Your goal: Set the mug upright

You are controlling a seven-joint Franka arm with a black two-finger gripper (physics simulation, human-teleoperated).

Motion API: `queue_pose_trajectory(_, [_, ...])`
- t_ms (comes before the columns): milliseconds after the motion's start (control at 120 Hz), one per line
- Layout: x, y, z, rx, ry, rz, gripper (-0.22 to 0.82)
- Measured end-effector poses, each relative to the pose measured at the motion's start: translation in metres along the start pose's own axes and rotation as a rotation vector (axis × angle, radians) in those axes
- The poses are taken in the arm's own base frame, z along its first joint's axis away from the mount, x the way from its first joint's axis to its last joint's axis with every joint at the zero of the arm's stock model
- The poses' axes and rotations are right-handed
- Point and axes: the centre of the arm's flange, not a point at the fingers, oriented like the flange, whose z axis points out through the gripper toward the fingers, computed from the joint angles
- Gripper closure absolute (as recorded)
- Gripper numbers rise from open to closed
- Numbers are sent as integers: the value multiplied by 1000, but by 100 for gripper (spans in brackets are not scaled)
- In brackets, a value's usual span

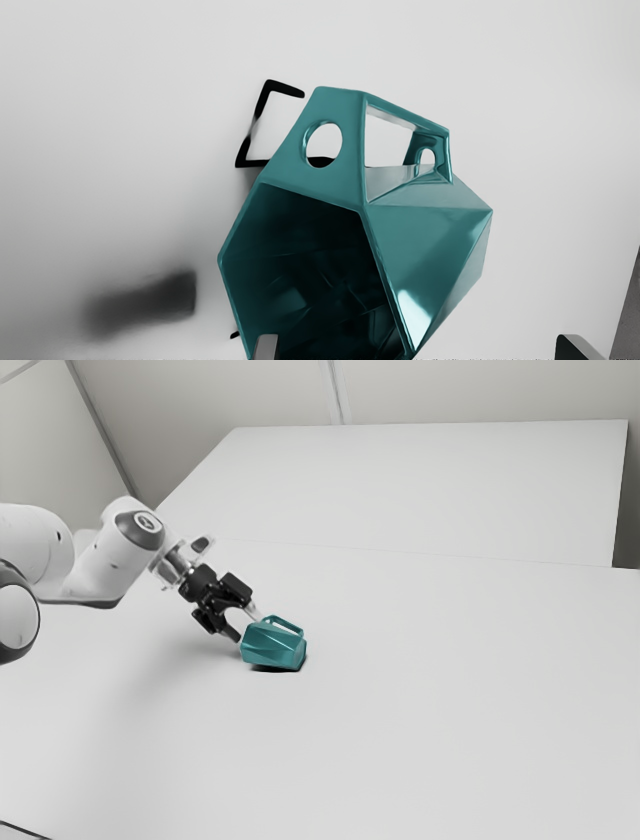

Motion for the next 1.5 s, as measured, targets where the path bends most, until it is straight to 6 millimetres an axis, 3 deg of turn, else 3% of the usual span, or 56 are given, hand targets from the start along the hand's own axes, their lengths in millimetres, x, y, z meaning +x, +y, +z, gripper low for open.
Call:
queue_pose_trajectory(517, [2, 8, 15, -77, 16, 42, 0])
queue_pose_trajectory(725, [-4, 1, 33, -145, 28, 35, 1])
queue_pose_trajectory(800, [-4, 1, 34, -155, 35, 42, 11])
queue_pose_trajectory(983, [-2, 5, 30, -159, 52, 79, 49])
queue_pose_trajectory(1083, [1, 10, 26, -156, 62, 102, 62])
queue_pose_trajectory(1292, [9, 23, 20, -150, 75, 151, 74])
queue_pose_trajectory(1500, [19, 48, 18, -136, 81, 211, 77])
